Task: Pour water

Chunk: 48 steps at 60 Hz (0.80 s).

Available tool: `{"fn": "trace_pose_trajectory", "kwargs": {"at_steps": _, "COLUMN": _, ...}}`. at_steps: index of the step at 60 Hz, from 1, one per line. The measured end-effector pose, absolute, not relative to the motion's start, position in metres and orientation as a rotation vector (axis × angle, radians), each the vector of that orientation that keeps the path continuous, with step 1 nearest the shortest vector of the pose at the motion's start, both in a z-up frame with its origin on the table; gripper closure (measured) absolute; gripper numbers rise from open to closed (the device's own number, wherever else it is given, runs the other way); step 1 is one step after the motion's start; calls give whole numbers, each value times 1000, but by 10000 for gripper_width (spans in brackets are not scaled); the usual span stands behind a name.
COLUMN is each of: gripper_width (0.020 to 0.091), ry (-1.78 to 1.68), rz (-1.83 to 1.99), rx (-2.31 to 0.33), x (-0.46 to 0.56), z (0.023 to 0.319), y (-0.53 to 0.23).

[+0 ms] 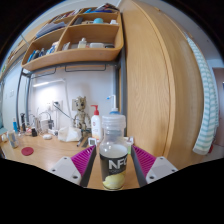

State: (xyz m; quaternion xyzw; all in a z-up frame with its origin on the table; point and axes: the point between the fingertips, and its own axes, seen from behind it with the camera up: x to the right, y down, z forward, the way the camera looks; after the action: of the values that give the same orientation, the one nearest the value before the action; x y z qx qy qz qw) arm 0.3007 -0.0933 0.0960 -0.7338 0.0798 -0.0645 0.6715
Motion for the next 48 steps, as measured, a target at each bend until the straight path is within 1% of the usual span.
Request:
{"fn": "trace_pose_trajectory", "kwargs": {"at_steps": 4, "gripper_width": 596, "ry": 182, "rz": -173, "rx": -1648, "x": 305, "z": 95, "y": -90}}
{"fn": "trace_pose_trajectory", "kwargs": {"at_steps": 5, "gripper_width": 675, "ry": 182, "rz": -184, "rx": -1646, "x": 305, "z": 95, "y": -89}}
{"fn": "trace_pose_trajectory", "kwargs": {"at_steps": 7, "gripper_width": 675, "ry": 189, "rz": -200, "rx": -1624, "x": 307, "z": 96, "y": -88}}
{"fn": "trace_pose_trajectory", "kwargs": {"at_steps": 11, "gripper_width": 709, "ry": 186, "rz": -211, "rx": -1608, "x": 307, "z": 98, "y": -88}}
{"fn": "trace_pose_trajectory", "kwargs": {"at_steps": 19, "gripper_width": 840, "ry": 218, "rz": -212, "rx": -1586, "x": 310, "z": 98, "y": -89}}
{"fn": "trace_pose_trajectory", "kwargs": {"at_steps": 22, "gripper_width": 862, "ry": 220, "rz": -223, "rx": -1590, "x": 311, "z": 98, "y": -89}}
{"fn": "trace_pose_trajectory", "kwargs": {"at_steps": 31, "gripper_width": 863, "ry": 205, "rz": -232, "rx": -1621, "x": 308, "z": 96, "y": -88}}
{"fn": "trace_pose_trajectory", "kwargs": {"at_steps": 36, "gripper_width": 862, "ry": 150, "rz": -247, "rx": -1633, "x": 287, "z": 104, "y": -82}}
{"fn": "trace_pose_trajectory", "kwargs": {"at_steps": 39, "gripper_width": 860, "ry": 80, "rz": -286, "rx": -1633, "x": 268, "z": 113, "y": -77}}
{"fn": "trace_pose_trajectory", "kwargs": {"at_steps": 48, "gripper_width": 860, "ry": -256, "rz": -458, "rx": -1643, "x": 184, "z": 125, "y": -45}}
